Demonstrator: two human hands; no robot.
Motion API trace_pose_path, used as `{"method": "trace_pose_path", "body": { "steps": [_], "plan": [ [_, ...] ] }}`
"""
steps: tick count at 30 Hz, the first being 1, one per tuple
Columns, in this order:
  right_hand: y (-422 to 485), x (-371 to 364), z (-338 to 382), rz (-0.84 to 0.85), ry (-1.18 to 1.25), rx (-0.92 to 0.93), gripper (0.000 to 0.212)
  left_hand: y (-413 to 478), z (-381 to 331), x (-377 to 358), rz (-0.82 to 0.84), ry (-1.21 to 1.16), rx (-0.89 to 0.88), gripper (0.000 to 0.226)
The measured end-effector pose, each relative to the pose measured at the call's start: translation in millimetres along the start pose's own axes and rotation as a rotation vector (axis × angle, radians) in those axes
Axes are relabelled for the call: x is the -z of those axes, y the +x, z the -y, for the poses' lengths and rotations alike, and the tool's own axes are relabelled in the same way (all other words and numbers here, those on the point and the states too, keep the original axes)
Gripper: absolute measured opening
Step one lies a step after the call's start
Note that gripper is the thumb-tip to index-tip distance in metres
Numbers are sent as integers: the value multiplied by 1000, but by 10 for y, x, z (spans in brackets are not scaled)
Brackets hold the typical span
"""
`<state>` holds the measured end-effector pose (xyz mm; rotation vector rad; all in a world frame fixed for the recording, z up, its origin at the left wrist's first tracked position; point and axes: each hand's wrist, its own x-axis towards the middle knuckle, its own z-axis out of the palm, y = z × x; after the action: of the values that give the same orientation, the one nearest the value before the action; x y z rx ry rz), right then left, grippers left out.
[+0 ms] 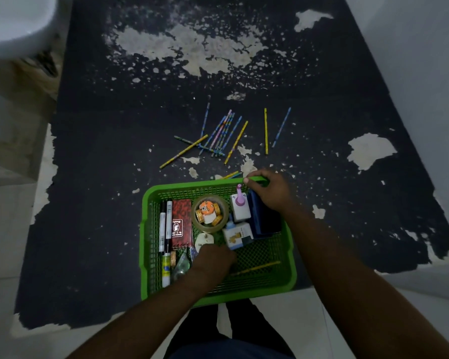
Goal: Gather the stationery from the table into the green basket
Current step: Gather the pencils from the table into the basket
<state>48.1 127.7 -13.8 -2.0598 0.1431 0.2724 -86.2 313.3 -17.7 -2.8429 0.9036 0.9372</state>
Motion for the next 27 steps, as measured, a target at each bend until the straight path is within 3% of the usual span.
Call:
{"method": "trace_pose_path", "body": {
  "steps": [4,8,12,13,15,18,20,25,27],
  "plan": [
    [20,-27,-74,-24,-64,27,16,11,232,36,16,-65,-41,33],
    [37,-42,-130,-36,-79,65,20,70,-24,36,59,-19,-155,24],
    [26,-31,-134,-48,-100,99,19,187,-156,-171,113,4,-113,7],
    [24,-28,-126,-48,-105,105,19,224,-127,-256,111,0,-103,19],
    [17,-26,-116,-41,-111,113,21,244,-49,-293,5,-49,-47,38],
    [17,-36,-129,-52,-105,118,23,165,-42,-169,-173,-110,6,48],
    [19,-34,-139,-54,-105,116,25,178,-73,-148,-195,-140,-9,51],
    [15,-30,-113,-54,-101,110,21,228,-103,-100,-115,-83,-88,51],
    [16,-30,-116,-50,-105,106,20,131,-125,144,-18,-19,-147,37]
  ]
}}
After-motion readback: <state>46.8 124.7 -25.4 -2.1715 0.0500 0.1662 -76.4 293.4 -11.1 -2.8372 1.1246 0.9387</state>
